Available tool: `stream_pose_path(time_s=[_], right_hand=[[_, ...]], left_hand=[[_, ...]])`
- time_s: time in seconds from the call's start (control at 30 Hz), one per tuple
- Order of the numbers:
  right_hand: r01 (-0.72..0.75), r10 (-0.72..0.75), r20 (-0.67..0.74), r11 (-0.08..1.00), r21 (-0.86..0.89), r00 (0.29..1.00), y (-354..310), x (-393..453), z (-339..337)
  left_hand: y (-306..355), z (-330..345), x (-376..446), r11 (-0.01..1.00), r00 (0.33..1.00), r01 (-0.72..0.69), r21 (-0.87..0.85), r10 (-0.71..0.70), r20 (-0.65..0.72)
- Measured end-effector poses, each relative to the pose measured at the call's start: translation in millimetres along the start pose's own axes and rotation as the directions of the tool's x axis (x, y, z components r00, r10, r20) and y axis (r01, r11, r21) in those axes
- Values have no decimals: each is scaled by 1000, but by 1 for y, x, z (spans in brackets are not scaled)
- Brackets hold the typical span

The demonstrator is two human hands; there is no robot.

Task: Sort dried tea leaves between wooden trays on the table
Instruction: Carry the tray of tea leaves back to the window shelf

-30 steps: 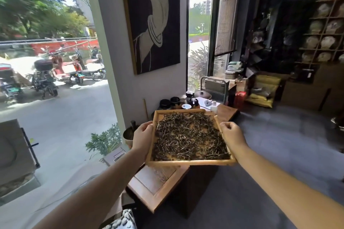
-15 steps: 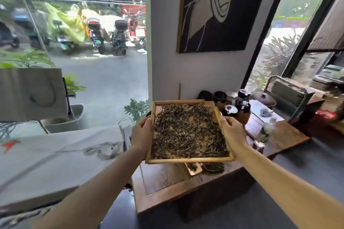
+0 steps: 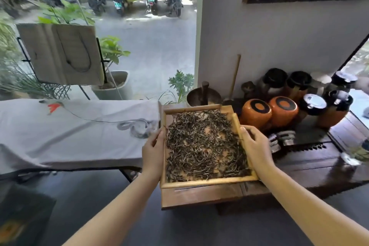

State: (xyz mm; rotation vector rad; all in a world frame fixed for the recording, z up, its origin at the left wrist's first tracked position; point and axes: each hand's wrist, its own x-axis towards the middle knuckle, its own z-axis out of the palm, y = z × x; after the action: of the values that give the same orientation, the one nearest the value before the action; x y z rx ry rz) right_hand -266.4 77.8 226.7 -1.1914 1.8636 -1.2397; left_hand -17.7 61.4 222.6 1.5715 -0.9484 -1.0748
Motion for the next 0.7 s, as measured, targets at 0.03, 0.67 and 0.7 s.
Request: stream_pose_path(time_s=[0.03, 0.67, 0.7], right_hand=[[-5, 5, 4, 1000, -8, 1000, 10, 3, 7], [-71, 88, 103, 984, -164, 991, 188, 23, 113], [-76, 94, 103, 983, -166, 990, 194, 22, 115]], left_hand=[[-10, 1, 5, 1000, 1000, 10, -12, -10, -8], [-209, 19, 64, 981, 980, 184, 65, -177, -95], [-216, 19, 65, 979, 978, 189, 74, -181, -105]])
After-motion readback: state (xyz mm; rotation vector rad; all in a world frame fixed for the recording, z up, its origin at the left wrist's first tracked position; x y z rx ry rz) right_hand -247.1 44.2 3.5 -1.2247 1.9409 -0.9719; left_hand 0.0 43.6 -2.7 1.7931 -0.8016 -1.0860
